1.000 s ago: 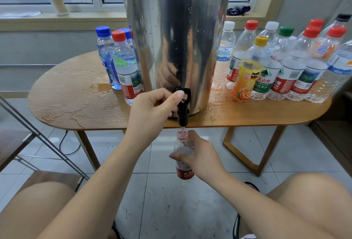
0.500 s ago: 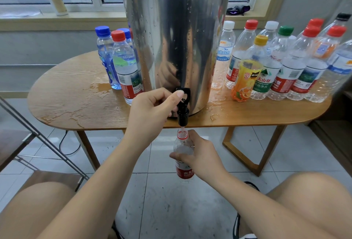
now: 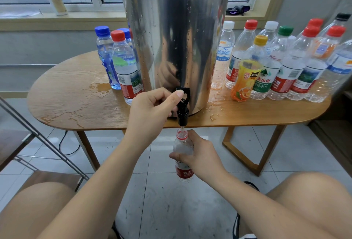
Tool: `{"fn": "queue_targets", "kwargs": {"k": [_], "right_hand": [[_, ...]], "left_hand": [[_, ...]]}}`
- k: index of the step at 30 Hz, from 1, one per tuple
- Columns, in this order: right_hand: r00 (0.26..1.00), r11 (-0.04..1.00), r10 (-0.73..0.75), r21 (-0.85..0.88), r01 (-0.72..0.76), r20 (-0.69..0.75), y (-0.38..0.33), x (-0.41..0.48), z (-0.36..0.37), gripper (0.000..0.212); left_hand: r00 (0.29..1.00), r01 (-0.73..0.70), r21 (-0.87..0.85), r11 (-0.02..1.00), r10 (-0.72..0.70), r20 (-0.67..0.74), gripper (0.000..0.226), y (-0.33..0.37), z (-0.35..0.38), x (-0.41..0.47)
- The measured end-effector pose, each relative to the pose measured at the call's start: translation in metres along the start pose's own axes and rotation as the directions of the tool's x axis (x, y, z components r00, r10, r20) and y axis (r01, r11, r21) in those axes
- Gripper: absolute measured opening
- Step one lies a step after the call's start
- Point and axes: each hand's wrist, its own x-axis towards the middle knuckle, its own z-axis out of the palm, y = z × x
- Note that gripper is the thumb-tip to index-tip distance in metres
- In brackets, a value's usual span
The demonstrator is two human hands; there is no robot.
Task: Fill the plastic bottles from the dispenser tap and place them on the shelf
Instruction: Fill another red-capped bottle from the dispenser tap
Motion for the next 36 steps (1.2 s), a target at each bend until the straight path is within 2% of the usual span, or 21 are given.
{"fn": "queue_targets", "kwargs": {"k": [20,31,36], "right_hand": [[1.000,0.999,0.001,-0.032,-0.001,-0.003,-0.0019,0.0003,0.0001,0.079],[1.000,1.000,-0.015,0.015,0.015,-0.011,0.0001,-0.0002,0.0005,0.073],[1.000,1.000,-0.019,0.021,0.019,-0.009,0.0003,-0.0010,0.0004,0.077]], "left_hand": [[1.000,0.000,0.000,1.000,0.000,0.003,0.038,-0.0003,0.0005,0.0003],[1.000,-0.006,0.005,1.000,0.006,0.003,0.041,-0.0009,0.0001,0.0000],[1.000,-0.012,0.008,1.000,0.012,0.000,0.040,-0.0004,0.0002,0.0000]]}}
